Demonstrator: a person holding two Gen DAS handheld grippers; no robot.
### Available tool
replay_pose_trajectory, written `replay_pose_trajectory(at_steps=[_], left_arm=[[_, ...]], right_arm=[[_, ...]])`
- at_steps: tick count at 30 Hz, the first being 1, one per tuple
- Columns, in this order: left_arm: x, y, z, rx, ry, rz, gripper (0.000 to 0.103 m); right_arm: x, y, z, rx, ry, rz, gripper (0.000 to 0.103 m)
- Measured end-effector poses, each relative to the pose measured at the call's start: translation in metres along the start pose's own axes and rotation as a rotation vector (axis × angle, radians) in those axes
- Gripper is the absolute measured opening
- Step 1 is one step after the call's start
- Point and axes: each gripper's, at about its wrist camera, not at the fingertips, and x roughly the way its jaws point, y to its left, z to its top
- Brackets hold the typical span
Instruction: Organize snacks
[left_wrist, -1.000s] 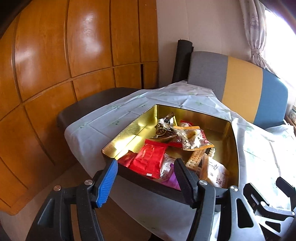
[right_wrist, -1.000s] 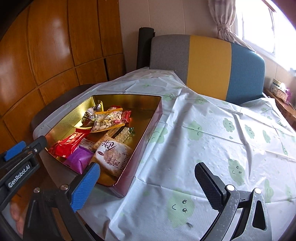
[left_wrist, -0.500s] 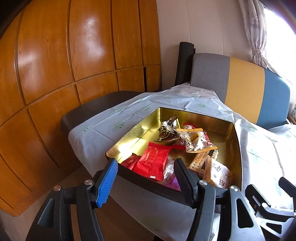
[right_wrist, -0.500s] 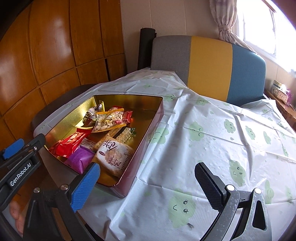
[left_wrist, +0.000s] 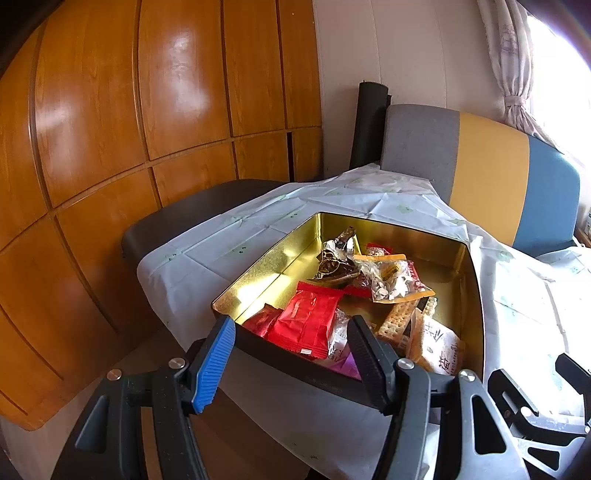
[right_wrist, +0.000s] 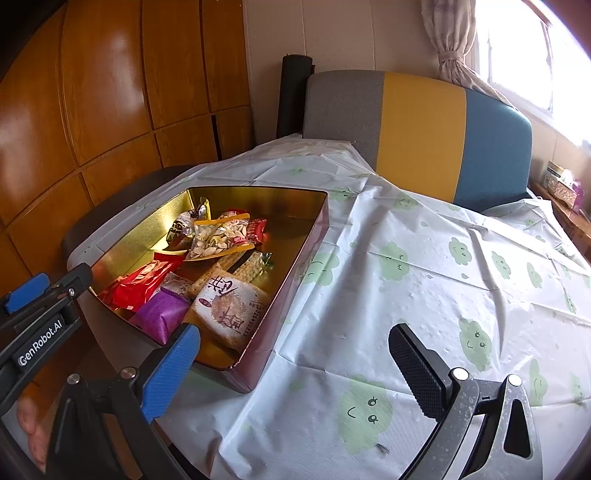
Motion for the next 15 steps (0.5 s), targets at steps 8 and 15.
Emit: replay_pose_trajectory(at_steps=[8,15], left_arm=[[-0.0031,-0.0023,-0.0004,0.027,-0.015,-0.007,0.064],[-0.0042,-0.0009,-0.0001,0.022,-0.03,0.0,0.064]], right_arm=[[0.0009,-0.0002,-0.0004,0.002,0.004,0.003,0.103],[0.0032,-0.0023,-0.0028,0.007,0.014,0.01,0.103]])
